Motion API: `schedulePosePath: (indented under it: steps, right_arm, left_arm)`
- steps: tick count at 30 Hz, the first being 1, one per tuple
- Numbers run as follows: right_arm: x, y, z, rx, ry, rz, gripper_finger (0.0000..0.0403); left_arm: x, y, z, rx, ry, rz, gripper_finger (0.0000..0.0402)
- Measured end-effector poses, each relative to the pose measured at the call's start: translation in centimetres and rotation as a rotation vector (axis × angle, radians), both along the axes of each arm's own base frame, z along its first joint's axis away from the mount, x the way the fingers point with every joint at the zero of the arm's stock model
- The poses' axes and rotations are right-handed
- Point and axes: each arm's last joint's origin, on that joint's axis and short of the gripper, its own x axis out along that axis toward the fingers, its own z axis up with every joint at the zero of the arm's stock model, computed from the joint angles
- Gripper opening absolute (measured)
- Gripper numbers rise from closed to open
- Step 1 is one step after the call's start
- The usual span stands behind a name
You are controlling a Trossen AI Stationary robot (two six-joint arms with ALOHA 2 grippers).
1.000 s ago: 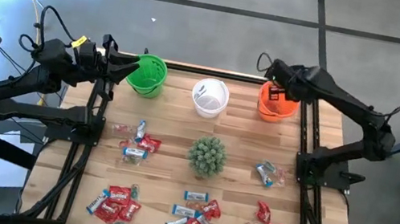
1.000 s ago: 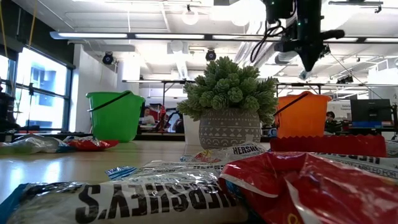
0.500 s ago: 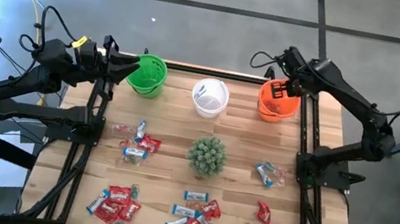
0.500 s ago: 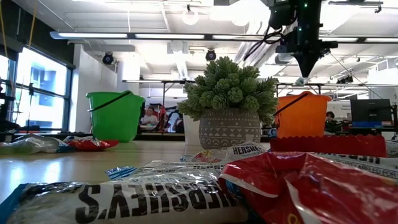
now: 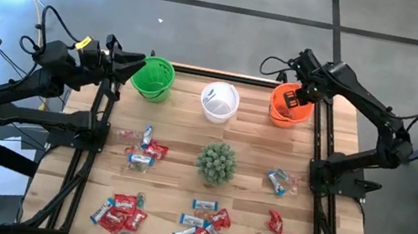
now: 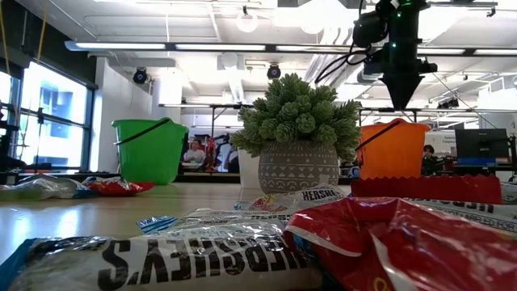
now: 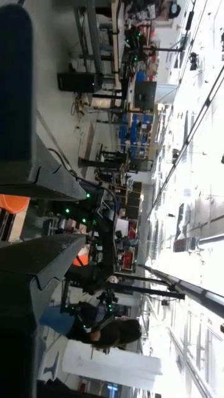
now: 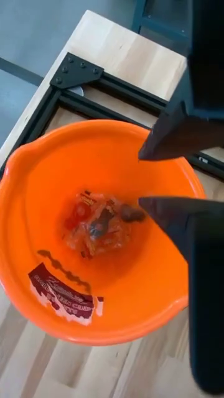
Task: Sort candy
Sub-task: Put the transparent candy into the orange bucket
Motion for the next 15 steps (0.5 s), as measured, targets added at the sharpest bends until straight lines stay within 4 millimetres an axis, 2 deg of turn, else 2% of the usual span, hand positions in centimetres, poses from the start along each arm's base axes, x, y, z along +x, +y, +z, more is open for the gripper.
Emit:
schedulePosePath:
  steps: [4, 7, 11, 15]
  right_arm:
    - [0.0, 0.1, 0.0, 0.025, -0.033, -0.046, 0.0144]
    - [0.2, 0.8, -0.2, 0.173, -0.131, -0.068, 0.0160]
    - [0.9, 2.7, -0.2, 0.353, -0.172, -0.030, 0.0161]
    - [1.7, 5.2, -0.2, 0.433, -0.084, 0.005, 0.0155]
  left_arm:
    - [0.0, 0.0, 0.0, 0.000, 0.000, 0.003, 0.0082]
    - [0.0, 0.0, 0.0, -0.001, 0.000, 0.002, 0.0082]
    - [0.0, 0.0, 0.0, 0.000, 0.000, 0.003, 0.0082]
    - [0.0, 0.0, 0.0, 0.000, 0.000, 0.003, 0.0082]
